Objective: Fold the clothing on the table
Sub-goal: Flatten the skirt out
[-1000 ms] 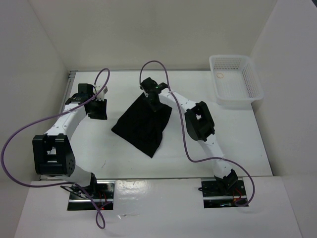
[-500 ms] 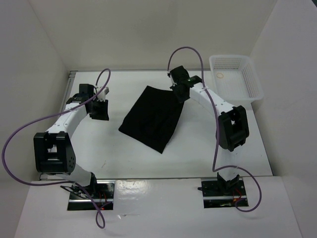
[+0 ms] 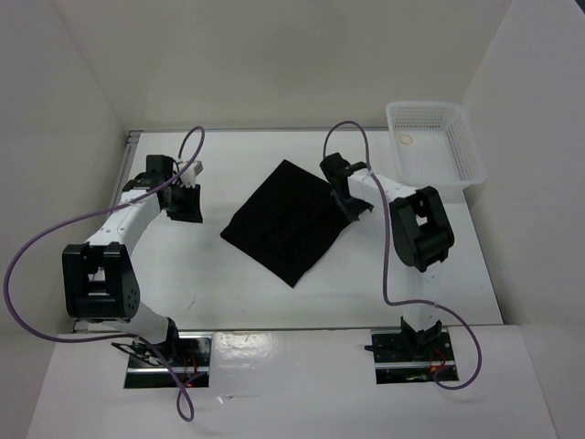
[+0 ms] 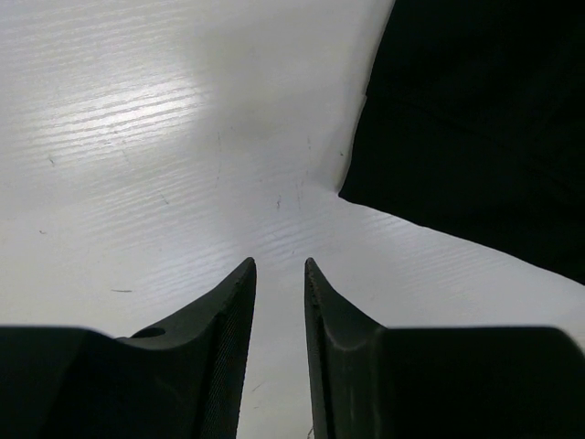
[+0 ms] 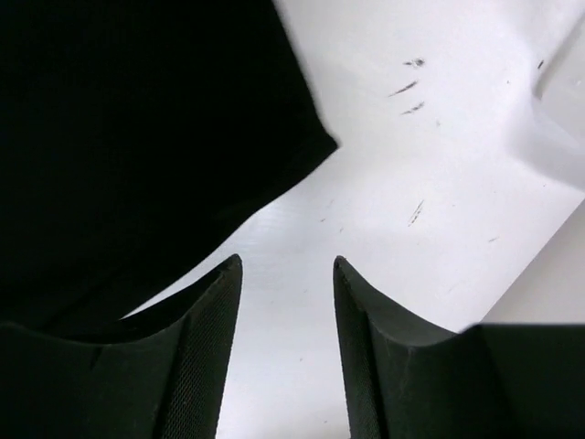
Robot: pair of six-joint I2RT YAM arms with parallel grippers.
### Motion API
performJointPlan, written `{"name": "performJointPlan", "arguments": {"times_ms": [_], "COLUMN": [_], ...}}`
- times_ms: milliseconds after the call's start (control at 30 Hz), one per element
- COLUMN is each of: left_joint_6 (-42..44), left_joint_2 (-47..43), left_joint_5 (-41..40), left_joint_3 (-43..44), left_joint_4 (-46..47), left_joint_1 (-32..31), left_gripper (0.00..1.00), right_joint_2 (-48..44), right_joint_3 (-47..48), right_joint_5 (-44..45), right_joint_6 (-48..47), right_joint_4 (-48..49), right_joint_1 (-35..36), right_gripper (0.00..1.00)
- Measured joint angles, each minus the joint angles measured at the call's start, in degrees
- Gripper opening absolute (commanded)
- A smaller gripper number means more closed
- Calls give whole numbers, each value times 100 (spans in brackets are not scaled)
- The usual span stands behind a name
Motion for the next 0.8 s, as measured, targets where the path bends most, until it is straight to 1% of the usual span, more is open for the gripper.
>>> {"name": "performJointPlan", "arguments": {"times_ms": [33,67,100,133,167,233,267,300,333,467,600,800], "left_joint_6": [11,66,101,122,129,142,116,94,83,76,70,57], "left_joint_2": [0,0,-4,-22,-72,-289,-507,-831,-973,-2157,-2594,-2684], "left_joint_5": [7,26,35,46,44,-7,-76,-164,-201,-535,-789,-975], "left_joint_3": [0,0,0,0,0,0,-2,-7,-7,-7,-186,-529], "left_joint_4": [-13,-39,-59,-76,-114,-155,-170,-177,-175,-166,-179,-461], "left_joint_1": [0,0,0,0,0,9,17,35,42,162,391,986], "left_gripper": [38,42,49,57,75,89,99,100,100,100,100,100], "right_joint_2": [94,177,195,195,186,181,173,162,149,199,411,960], "right_joint_3": [81,221,334,455,671,1113,1311,1436,1519,1532,1528,1582], "right_joint_5": [26,-13,-109,-262,-437,-881,-1075,-1233,-1375,-1875,-2201,-2704], "right_joint_6": [28,50,81,79,55,4,-11,-22,-28,-66,-70,-136], "right_joint_4": [-52,-140,-166,-216,-310,-313,-289,-275,-269,-245,-240,-254], "right_joint_1": [-83,-149,-210,-243,-240,-146,-52,44,151,562,881,1121], "right_gripper": [59,71,77,83,90,91,93,93,94,94,95,97]}}
